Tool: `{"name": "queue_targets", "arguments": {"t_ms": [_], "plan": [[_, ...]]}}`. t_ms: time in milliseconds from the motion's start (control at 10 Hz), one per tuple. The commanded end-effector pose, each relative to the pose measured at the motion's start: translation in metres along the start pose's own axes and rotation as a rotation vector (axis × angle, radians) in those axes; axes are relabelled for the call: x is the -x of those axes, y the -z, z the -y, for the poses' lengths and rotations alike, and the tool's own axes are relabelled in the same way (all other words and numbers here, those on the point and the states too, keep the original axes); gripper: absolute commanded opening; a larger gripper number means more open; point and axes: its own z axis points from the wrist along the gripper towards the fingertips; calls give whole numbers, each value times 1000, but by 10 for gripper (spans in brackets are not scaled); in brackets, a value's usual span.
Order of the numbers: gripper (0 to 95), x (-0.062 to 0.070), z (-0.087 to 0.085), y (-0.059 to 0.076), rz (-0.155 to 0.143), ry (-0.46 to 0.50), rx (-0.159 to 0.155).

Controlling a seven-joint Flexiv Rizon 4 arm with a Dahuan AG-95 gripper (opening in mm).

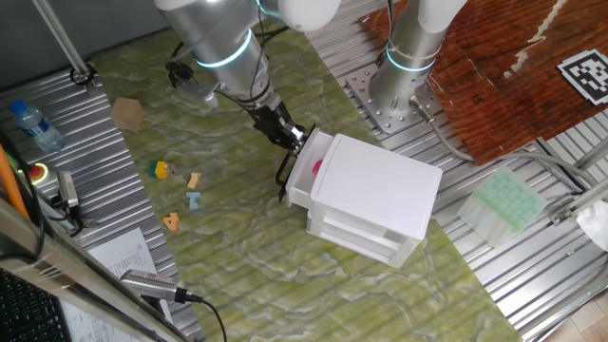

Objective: Put things in the drawer

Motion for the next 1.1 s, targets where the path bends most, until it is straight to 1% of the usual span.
{"name": "queue_targets", "arguments": {"t_ms": [100, 200, 600, 700, 800, 900, 1100], "plan": [[0, 0, 1, 0, -1, -10, -35], [0, 0, 1, 0, -3, -13, -51], [0, 0, 1, 0, -1, -20, -48], [0, 0, 1, 0, -1, -33, -60], [0, 0, 1, 0, -12, -38, -111], [0, 0, 1, 0, -19, -34, -139], [0, 0, 1, 0, -7, -7, -147]]}}
